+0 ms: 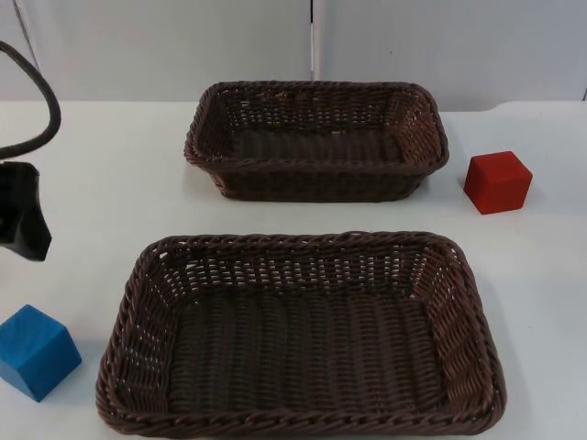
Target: Pick up one cube with the left hand and place it into the upper basket. Pick up one cube with the right hand and place it into the lower basket.
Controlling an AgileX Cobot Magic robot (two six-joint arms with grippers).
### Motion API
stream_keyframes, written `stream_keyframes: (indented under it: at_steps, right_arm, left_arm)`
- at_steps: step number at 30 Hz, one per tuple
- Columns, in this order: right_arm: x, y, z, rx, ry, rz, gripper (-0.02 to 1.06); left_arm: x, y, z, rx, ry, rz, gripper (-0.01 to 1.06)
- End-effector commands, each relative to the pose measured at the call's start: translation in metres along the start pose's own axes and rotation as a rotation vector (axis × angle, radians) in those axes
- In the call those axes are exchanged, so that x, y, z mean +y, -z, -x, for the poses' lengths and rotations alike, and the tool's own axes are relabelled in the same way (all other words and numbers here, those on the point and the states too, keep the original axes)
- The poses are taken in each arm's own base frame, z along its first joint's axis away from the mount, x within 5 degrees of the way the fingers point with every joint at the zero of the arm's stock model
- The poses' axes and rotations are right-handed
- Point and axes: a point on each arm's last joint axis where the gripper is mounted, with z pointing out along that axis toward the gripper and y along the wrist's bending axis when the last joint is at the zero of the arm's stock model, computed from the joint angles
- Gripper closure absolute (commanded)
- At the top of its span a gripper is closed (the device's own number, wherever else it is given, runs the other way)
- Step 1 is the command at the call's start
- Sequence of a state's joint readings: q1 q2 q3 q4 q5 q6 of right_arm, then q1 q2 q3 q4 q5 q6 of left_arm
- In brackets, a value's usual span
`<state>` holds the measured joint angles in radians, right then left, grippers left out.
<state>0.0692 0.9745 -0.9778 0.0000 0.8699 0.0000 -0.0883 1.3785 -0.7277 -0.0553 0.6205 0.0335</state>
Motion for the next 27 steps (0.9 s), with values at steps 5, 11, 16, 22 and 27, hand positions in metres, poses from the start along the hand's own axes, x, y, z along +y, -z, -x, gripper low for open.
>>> stream_keyframes:
  at_steps: [5,11,16,22,27]
  right_arm:
    - [0.001,-0.002,0.003,-0.007,-0.002,0.006,-0.01]
    - [0.000,-0.002,0.003,-0.010,0.001,0.001,-0.01]
    - [0.000,-0.002,0.001,0.011,0.029,0.002,-0.01]
    - [0.000,-0.002,0.001,0.011,0.029,0.002,-0.01]
    - [0.000,-0.002,0.001,0.011,0.029,0.002,-0.01]
  left_arm:
    - [0.000,0.000,-0.005,0.047,-0.036,0.008,0.04]
    - [0.000,-0.014,-0.010,0.091,-0.084,0.002,0.04]
    - [0.001,-0.033,-0.012,0.154,-0.115,-0.001,0.04]
    - [0.000,-0.049,-0.012,0.178,-0.151,-0.017,0.04]
    - [0.001,-0.059,-0.015,0.230,-0.190,-0.025,0.04]
